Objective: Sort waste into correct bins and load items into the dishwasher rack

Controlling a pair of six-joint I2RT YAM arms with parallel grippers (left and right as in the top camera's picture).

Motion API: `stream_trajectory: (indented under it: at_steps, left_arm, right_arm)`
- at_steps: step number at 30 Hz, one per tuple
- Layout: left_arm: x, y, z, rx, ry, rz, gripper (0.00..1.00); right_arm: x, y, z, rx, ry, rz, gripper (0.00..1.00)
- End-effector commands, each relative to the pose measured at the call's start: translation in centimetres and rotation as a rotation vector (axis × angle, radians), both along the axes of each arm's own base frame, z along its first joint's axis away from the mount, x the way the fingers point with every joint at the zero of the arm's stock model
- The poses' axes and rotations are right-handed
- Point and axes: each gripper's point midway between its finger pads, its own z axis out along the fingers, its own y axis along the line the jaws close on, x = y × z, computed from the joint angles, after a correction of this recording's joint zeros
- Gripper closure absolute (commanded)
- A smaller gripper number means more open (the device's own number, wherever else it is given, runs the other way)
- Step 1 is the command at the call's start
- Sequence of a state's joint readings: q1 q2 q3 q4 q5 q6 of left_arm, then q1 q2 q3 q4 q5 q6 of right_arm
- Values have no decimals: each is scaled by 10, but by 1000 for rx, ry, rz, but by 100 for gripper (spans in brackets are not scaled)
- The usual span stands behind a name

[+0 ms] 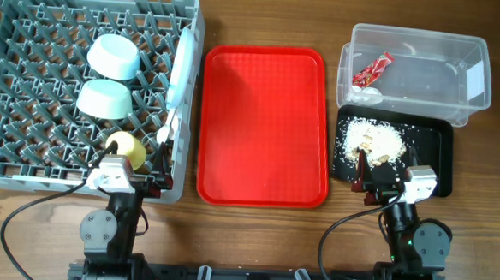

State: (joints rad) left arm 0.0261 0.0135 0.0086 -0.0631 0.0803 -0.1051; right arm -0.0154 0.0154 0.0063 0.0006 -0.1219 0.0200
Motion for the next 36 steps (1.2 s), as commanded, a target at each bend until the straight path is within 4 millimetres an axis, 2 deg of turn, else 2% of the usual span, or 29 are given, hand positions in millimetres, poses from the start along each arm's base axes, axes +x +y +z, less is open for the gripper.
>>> stream_trajectory:
  at_steps: [1,4,36]
  left_arm:
    - [-1,-6,0,36,-5,-38,0]
    - [-1,-13,1,98,-16,-79,0]
    - [-2,-15,1,92,-16,-92,0]
  right_arm:
    - [0,-2,3,-13,-17,-13,0]
    - [0,-2,3,-13,-17,-13,0]
    - [0,-2,3,-13,-17,-12,0]
